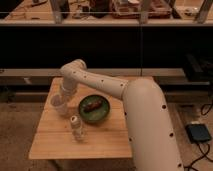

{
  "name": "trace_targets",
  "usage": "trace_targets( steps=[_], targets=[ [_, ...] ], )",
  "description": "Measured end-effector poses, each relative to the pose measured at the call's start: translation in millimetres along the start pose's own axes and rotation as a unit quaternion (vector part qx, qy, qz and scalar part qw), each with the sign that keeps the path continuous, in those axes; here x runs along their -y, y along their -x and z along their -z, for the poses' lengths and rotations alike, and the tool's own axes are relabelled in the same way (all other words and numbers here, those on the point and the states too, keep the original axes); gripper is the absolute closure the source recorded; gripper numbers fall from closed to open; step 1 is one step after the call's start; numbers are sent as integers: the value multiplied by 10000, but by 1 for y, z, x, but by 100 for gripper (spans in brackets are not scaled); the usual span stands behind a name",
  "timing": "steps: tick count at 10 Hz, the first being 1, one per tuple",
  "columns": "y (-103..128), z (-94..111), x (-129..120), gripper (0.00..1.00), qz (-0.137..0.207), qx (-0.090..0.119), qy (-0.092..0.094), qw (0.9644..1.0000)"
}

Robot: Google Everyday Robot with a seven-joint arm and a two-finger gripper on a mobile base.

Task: Pick up the ceramic cup

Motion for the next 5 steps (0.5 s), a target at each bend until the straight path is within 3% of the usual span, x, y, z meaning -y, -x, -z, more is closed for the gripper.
trace_targets(
  steps=[2, 3, 5],
  targets=[
    [11, 1, -1, 97, 108, 292, 286, 9991],
    [9, 18, 0, 100, 111, 341, 346, 9988],
    [-3, 56, 9, 100, 237, 251, 258, 9991]
  ],
)
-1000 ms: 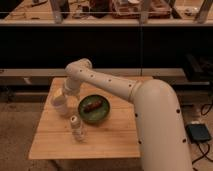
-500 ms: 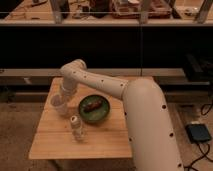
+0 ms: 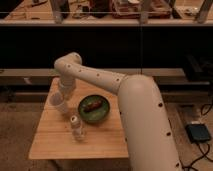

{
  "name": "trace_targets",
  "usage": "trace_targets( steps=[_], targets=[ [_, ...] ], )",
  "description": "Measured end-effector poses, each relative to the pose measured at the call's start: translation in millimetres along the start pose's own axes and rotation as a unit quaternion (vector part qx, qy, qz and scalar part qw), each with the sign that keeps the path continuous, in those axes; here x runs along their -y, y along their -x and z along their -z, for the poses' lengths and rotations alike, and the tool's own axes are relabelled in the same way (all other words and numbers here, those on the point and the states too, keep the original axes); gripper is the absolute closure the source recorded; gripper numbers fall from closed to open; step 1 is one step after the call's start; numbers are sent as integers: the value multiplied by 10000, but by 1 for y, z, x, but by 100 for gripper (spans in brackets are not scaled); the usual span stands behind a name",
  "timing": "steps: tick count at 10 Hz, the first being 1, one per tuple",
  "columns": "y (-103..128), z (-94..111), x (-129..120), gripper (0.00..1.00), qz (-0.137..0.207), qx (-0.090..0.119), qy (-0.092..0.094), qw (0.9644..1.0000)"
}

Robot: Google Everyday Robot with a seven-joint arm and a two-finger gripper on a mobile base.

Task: Pick up the ceramic cup

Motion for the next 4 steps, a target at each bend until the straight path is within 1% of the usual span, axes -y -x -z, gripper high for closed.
trace_targets(
  steps=[1, 2, 3, 4],
  targets=[
    [-5, 24, 8, 100, 100, -71, -141, 9998],
    [-6, 38, 12, 100, 137, -111, -237, 9996],
    [-7, 56, 17, 100, 198, -167, -404, 9988],
    [-11, 76, 28, 100, 325, -289, -701, 9966]
  ],
)
